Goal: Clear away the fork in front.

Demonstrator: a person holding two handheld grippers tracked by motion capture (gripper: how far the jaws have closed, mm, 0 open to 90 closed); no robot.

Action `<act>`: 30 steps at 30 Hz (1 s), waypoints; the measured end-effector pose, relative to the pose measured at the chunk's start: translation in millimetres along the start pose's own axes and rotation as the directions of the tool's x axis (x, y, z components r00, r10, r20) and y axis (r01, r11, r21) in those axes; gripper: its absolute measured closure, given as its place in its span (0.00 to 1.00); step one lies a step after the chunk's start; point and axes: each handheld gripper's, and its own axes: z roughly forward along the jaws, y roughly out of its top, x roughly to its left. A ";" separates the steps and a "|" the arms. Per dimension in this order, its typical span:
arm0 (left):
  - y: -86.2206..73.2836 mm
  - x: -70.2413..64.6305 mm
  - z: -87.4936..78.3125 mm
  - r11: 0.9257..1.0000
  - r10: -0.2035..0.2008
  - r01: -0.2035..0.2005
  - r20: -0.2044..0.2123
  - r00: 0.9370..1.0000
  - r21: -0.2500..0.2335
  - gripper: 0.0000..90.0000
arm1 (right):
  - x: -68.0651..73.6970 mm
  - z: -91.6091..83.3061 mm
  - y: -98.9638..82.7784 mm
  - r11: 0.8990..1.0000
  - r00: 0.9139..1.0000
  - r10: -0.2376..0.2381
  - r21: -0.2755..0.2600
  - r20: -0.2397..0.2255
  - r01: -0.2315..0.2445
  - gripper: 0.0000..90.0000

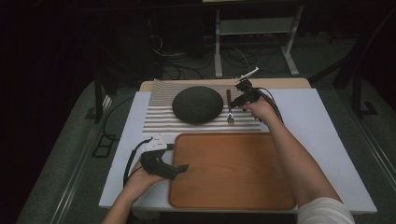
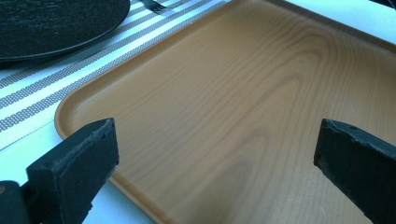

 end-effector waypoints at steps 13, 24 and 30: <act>-0.7 -0.4 0.4 1.000 0.008 -0.008 0.002 1.000 0.009 0.00 | 1.7 27.7 27.3 0.993 0.998 0.048 0.108 0.045 -0.052 0.64; -1.7 0.2 0.3 1.000 0.010 -0.010 0.000 1.000 0.013 0.00 | 3.3 49.2 35.2 0.980 0.995 0.071 0.180 0.069 -0.082 0.67; -1.7 0.3 0.6 1.000 0.013 -0.013 -0.001 1.000 0.016 0.00 | 3.5 50.6 36.7 0.975 0.994 0.058 0.208 0.092 -0.076 0.73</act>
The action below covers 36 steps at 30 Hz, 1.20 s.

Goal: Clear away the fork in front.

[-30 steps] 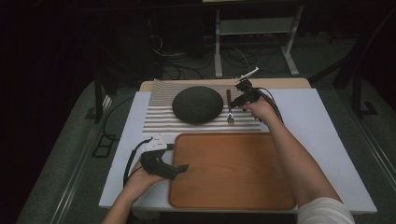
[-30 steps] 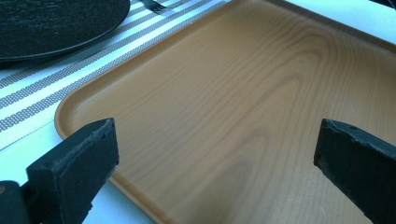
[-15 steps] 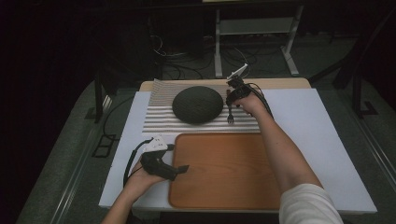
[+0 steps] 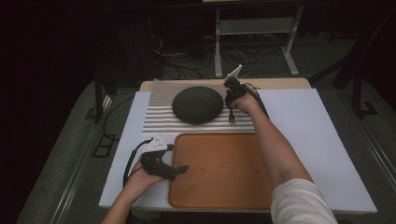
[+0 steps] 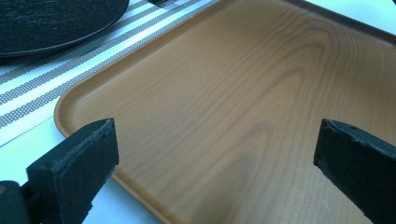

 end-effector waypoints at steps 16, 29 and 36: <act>-0.3 -0.3 0.6 1.000 0.004 -0.004 0.000 1.000 0.003 0.00 | -3.5 -0.6 1.3 1.000 1.000 -0.014 0.022 0.012 0.014 0.85; -0.9 0.5 0.6 1.000 0.002 -0.002 -0.005 1.000 0.005 0.00 | -17.2 -18.6 -16.9 0.997 0.999 0.013 -0.079 -0.049 -0.017 0.85; -0.8 0.1 0.5 1.000 0.004 -0.004 -0.008 1.000 0.004 0.00 | -27.8 -42.7 -35.3 0.988 0.994 0.012 -0.149 -0.108 -0.028 0.86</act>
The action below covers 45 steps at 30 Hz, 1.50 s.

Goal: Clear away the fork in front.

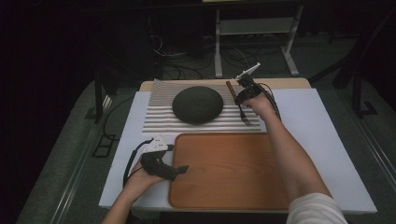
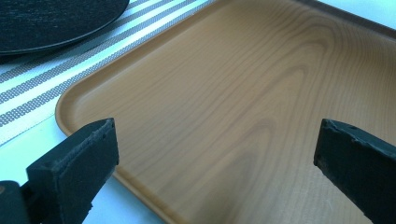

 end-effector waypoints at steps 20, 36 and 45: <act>0.1 0.6 -1.5 1.000 -0.004 0.004 -0.007 1.000 -0.012 0.00 | -1.8 -87.0 -47.6 0.969 0.987 -0.076 -0.246 -0.144 0.039 0.86; -0.2 -0.1 -0.6 1.000 -0.005 0.004 -0.012 1.000 -0.019 0.00 | 27.0 -121.1 -112.5 0.909 0.949 -0.215 -0.402 -0.231 0.109 0.86; -0.2 -0.9 0.6 1.000 -0.006 0.006 -0.019 1.000 -0.017 0.00 | 39.0 -115.3 -147.6 0.901 0.932 -0.255 -0.414 -0.260 0.131 0.86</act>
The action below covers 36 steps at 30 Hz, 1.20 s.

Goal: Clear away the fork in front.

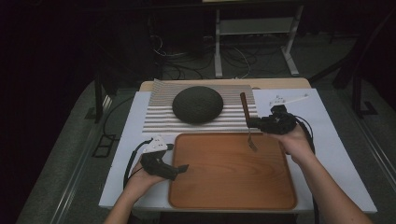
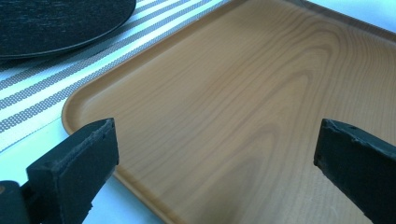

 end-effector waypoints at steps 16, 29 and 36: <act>1.5 -0.4 -1.6 1.000 0.004 -0.004 -0.008 1.000 -0.013 0.00 | 32.6 -1.3 -42.2 0.999 0.997 -0.041 -0.003 -0.071 0.041 0.86; 20.5 -9.2 -2.1 0.998 0.012 -0.010 0.029 1.000 -0.066 0.00 | 36.1 5.4 -44.3 0.998 0.996 -0.058 0.008 -0.066 0.059 0.86; 56.5 -17.3 9.9 0.994 0.058 -0.053 0.059 0.997 -0.093 0.00 | 36.1 5.2 -43.5 0.998 0.996 -0.066 -0.001 -0.064 0.066 0.86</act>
